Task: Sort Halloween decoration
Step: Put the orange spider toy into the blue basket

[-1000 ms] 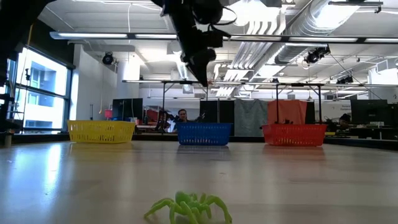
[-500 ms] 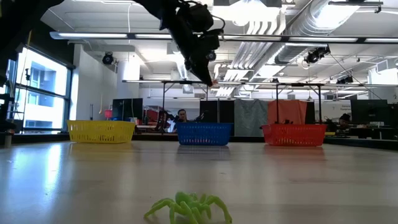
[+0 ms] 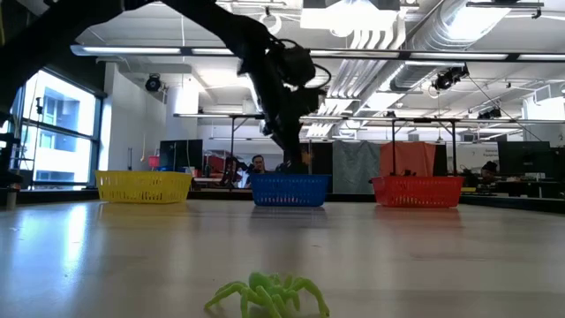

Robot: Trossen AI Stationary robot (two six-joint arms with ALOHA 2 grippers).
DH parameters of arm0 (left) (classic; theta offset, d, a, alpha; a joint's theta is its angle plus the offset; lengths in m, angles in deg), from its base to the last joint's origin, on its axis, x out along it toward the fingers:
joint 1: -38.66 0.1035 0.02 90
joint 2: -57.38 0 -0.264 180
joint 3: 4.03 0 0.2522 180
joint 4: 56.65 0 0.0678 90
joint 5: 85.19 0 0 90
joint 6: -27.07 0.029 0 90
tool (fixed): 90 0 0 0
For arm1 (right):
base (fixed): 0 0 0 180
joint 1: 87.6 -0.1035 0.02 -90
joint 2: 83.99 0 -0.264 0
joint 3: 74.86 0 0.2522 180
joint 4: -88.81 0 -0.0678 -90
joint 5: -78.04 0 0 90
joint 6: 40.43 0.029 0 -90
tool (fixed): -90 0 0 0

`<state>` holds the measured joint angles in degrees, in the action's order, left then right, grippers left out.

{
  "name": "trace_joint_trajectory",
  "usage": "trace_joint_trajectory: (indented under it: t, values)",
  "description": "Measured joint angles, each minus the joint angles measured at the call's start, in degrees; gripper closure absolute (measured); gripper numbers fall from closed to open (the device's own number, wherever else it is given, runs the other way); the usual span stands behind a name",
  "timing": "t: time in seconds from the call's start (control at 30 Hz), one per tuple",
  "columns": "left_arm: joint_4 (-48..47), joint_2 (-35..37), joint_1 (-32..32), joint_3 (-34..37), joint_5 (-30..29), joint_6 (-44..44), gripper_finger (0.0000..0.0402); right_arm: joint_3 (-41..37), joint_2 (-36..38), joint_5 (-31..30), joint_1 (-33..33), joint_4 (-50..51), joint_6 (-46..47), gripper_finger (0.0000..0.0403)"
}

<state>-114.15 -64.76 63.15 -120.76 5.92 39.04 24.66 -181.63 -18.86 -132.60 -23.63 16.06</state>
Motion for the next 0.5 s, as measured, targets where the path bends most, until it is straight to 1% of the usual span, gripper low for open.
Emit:
trace_joint_trajectory:
  t: [0.37,0.5]
  values:
    - [-1.0,-1.0,-0.6,0.1,-0.2,-4.5,0.0399,0.0,0.0,0.0,0.0,0.0,0.0,0.0243]
    - [-1.0,-1.0,-0.6,0.1,-0.3,-6.6,0.0373,0.0,0.0,0.0,0.0,0.0,0.0,0.0243]
